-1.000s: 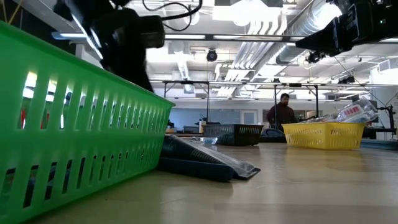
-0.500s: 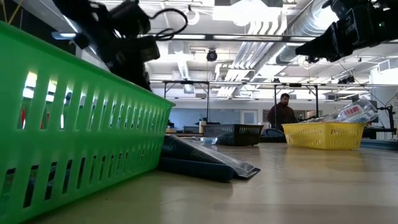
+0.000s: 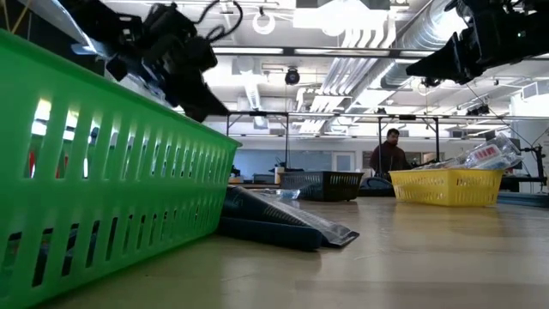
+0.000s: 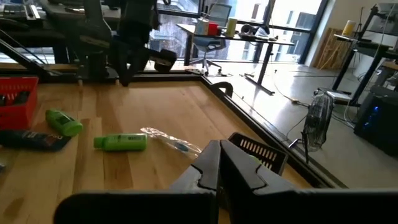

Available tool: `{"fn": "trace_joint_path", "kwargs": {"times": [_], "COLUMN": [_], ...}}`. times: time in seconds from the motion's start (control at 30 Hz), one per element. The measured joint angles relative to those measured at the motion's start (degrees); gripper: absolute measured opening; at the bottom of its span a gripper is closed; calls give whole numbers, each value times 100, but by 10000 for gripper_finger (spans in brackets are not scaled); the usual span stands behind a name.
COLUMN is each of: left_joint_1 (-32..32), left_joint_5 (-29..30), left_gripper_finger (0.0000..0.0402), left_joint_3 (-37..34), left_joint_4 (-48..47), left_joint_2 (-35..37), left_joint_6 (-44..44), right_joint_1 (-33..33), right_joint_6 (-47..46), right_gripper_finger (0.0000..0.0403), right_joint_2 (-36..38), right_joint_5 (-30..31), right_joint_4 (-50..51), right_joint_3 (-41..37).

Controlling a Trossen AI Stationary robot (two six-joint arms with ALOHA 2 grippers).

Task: Pick & Place Travel size toiletries
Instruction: Put the shampoo into the black bin

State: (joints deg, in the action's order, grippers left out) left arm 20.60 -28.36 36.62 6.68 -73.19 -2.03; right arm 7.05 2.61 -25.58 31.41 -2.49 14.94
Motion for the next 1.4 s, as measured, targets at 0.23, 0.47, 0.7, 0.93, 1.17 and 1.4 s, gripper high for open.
{"fn": "trace_joint_path", "kwargs": {"times": [0.23, 0.47, 0.7, 0.93, 1.17, 1.4], "left_joint_1": [-627, -787, -789, -789, -789, -789], "left_joint_5": [277, 375, 385, 382, 387, 393], "left_gripper_finger": [0, 0, 0, 0, 0, 0], "left_joint_3": [0, 2, 2, 2, 2, 2], "left_joint_4": [-86, -37, -61, -83, -73, -82], "left_joint_2": [743, 1128, 1163, 1163, 1163, 1162], "left_joint_6": [31, 80, 100, 104, 111, 678], "right_joint_1": [-61, -197, -197, -197, -220, -526], "right_joint_6": [-286, -528, -765, -750, -594, -584], "right_gripper_finger": [3, 3, 3, 3, 3, 3], "right_joint_2": [-221, -1198, -2345, -3349, -4005, -4052], "right_joint_5": [-155, -498, -697, -1103, -1115, -1103], "right_joint_4": [-1043, -1899, -2052, -1542, -873, -822], "right_joint_3": [2, 2, 472, 1334, 1931, 1937]}}
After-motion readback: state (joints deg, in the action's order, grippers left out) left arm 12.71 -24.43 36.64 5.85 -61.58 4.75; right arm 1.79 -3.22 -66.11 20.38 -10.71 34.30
